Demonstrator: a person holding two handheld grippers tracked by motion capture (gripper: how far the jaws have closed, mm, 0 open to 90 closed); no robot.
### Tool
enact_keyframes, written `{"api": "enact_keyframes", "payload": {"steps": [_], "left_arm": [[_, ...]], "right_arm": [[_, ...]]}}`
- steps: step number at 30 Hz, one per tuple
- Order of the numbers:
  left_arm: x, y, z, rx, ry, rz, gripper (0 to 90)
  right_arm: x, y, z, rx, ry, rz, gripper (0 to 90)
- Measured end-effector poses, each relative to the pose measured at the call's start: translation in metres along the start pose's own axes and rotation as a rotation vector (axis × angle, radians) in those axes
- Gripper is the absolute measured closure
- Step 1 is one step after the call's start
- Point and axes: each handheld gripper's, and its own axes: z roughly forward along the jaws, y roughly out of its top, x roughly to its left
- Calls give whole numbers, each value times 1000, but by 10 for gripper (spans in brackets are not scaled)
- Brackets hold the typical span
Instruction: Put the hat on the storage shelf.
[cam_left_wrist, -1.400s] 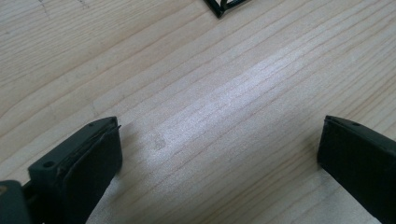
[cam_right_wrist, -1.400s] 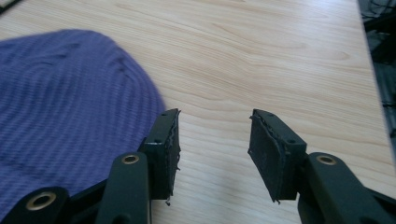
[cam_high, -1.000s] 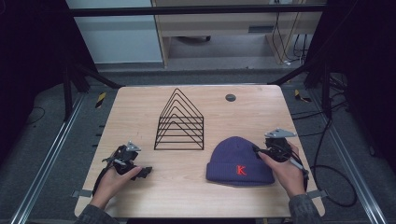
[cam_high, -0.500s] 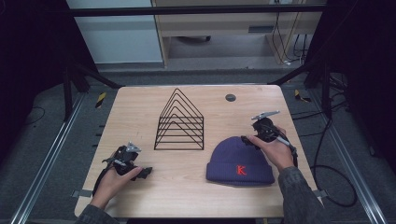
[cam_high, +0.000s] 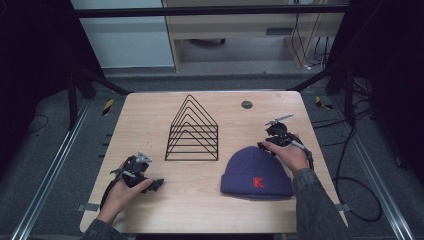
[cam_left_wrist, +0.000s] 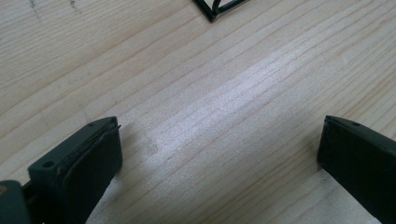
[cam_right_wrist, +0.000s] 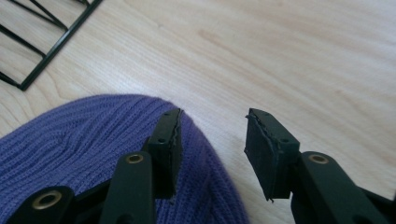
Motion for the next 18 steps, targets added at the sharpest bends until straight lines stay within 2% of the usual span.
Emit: {"api": "enact_keyframes", "payload": {"steps": [3,7,10,15,18], "left_arm": [[0,0,0,1,-1,0,0],[0,1,0,2,-2,2,0],[0,0,0,0,-1,1,0],[0,1,0,5,-4,6,0],[-1,0,0,0,-2,2,0]], "right_arm": [[2,-3,4,3,14,15,553],[7,-10,13,21,23,5,554],[10,-13,20,62,-1,-9,551],[12,-12,22,76,-1,-2,611],[12,-12,23,78,19,13,662]]}}
